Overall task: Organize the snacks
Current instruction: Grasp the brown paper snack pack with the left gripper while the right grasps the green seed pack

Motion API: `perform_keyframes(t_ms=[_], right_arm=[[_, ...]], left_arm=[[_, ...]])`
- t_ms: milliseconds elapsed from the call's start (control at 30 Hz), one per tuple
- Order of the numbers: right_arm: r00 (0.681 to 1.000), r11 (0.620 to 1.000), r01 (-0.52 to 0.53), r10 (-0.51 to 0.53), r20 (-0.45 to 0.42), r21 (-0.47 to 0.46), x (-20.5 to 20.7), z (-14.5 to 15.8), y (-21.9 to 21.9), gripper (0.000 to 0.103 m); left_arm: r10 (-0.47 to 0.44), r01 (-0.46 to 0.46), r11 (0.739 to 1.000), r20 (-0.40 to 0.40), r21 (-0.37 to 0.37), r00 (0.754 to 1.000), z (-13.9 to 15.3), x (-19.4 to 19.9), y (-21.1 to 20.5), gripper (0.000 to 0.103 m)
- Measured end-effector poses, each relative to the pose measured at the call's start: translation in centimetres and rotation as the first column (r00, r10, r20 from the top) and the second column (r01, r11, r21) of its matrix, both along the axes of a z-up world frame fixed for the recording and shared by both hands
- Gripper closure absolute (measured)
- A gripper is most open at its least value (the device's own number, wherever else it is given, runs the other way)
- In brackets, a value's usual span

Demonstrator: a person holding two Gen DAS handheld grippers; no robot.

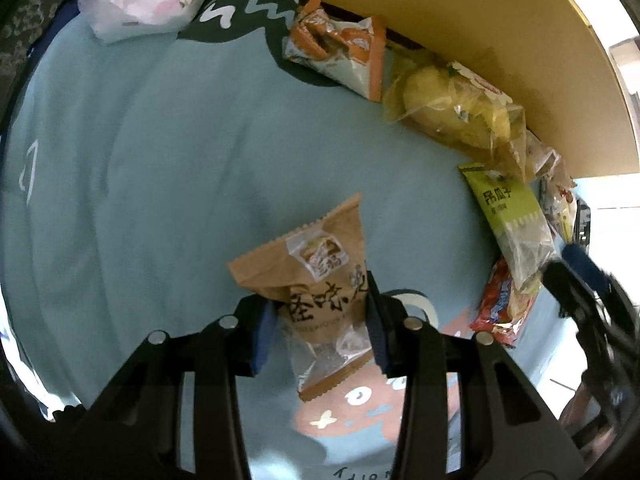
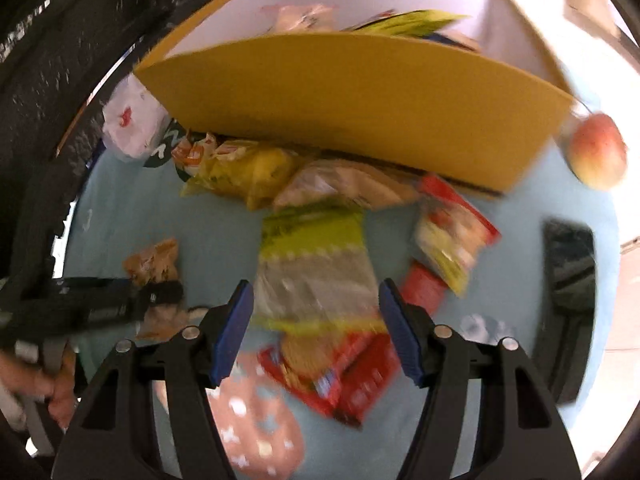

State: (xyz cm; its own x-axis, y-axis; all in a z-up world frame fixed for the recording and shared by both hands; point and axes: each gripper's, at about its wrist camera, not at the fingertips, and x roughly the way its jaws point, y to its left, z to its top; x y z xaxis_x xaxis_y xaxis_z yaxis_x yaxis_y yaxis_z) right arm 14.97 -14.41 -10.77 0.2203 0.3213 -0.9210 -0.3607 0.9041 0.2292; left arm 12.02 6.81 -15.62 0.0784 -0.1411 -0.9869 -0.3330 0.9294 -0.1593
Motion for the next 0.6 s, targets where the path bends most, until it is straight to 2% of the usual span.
perform_keyframes(t_ms=[100,133,200,233,333,400,433,467,533,600], right_arm=[[0.999,0.999,0.001,-0.003,-0.039,-0.054,1.7,-2.1,1.7,0.035],[0.998,0.999,0.006,-0.009,-0.058,-0.052,2.0,-2.6,1.9,0.034],[0.995,0.998,0.009,-0.015,-0.102,-0.059,2.6,-3.7,2.5,0.026],[0.997,0.997,-0.009,0.003,-0.083,-0.071,2.4,-3.7,3.0,0.025],[0.995,0.978,-0.094,0.087,-0.045,-0.185,1.7,-4.2,4.9,0.021],[0.992,0.963,-0.126,0.126,-0.017,-0.240,1.2,-4.2,5.6,0.027],[0.991,0.963,-0.135,0.136,-0.012,-0.235,1.1,-4.2,5.6,0.029],[0.991,0.963,-0.133,0.135,-0.007,-0.234,1.1,-4.1,5.5,0.036],[0.995,0.974,-0.097,0.098,-0.004,-0.207,1.1,-3.7,4.8,0.038],[0.999,0.991,-0.046,0.044,-0.018,-0.128,1.3,-3.2,3.5,0.039]], left_arm=[[-0.005,0.005,1.000,0.007,0.007,1.000,-0.4,-0.4,0.9,0.062],[-0.004,0.004,1.000,0.009,0.011,1.000,-0.6,-0.1,-0.7,0.062],[-0.001,0.000,1.000,0.015,0.014,1.000,-0.5,0.1,-1.9,0.060],[0.002,-0.003,1.000,0.019,0.016,1.000,-0.5,0.0,-1.9,0.060],[0.008,-0.008,1.000,0.022,0.019,1.000,-0.8,-0.6,-2.7,0.060],[0.022,-0.022,1.000,0.014,0.016,1.000,-0.9,-0.7,-3.4,0.059],[0.037,-0.037,0.999,0.001,0.013,0.999,-1.1,-0.7,-3.6,0.058],[0.046,-0.045,0.999,-0.011,0.014,0.999,-1.1,-0.9,-3.6,0.054],[0.048,-0.048,0.999,-0.023,0.021,0.999,-1.2,-1.3,-4.0,0.051],[0.043,-0.042,0.998,-0.008,0.044,0.999,-1.1,-1.6,-4.5,0.055]])
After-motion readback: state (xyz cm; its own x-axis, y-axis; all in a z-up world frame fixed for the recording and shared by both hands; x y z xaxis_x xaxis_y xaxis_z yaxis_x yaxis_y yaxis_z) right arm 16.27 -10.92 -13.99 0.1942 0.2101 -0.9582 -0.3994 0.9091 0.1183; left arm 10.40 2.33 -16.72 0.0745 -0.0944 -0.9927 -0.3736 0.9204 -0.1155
